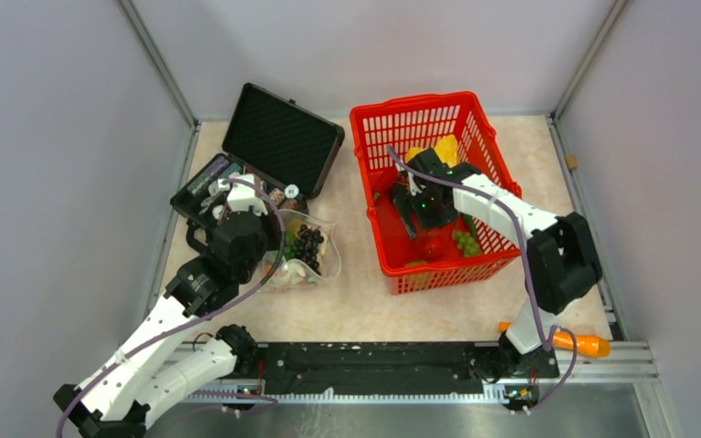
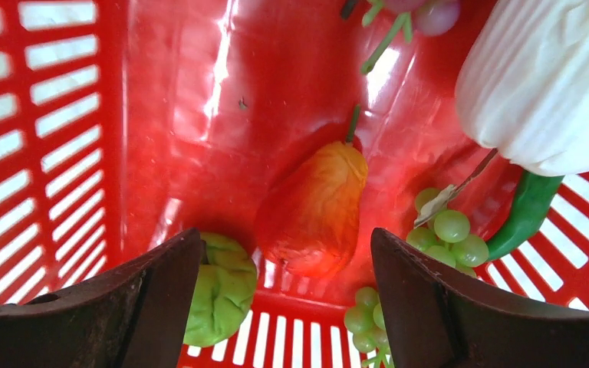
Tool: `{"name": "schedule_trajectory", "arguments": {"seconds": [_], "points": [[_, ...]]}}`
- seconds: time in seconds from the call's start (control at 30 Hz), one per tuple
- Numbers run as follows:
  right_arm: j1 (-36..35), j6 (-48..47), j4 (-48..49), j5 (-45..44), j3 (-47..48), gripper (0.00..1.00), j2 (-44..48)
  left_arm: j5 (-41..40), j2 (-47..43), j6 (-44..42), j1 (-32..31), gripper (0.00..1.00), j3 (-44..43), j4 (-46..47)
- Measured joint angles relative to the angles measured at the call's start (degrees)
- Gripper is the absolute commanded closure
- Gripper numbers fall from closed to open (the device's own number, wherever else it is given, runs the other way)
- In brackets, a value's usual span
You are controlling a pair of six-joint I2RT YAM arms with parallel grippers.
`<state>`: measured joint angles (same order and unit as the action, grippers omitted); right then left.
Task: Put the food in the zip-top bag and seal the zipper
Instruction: Pick up the fake fruit from the bin.
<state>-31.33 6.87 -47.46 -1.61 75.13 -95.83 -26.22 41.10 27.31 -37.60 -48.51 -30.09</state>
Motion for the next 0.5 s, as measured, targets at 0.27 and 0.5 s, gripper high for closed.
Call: {"name": "schedule_trajectory", "arguments": {"seconds": [0.27,0.5], "points": [[0.0,-1.9,-3.67,0.17,0.0,0.21,-2.84,-0.28,-0.52,-0.04,0.04,0.98,0.66,0.09],[0.0,-2.03,-4.74,0.15,0.02,0.21,-3.74,-0.85,-1.88,-0.07,0.07,0.98,1.53,0.09]]}}
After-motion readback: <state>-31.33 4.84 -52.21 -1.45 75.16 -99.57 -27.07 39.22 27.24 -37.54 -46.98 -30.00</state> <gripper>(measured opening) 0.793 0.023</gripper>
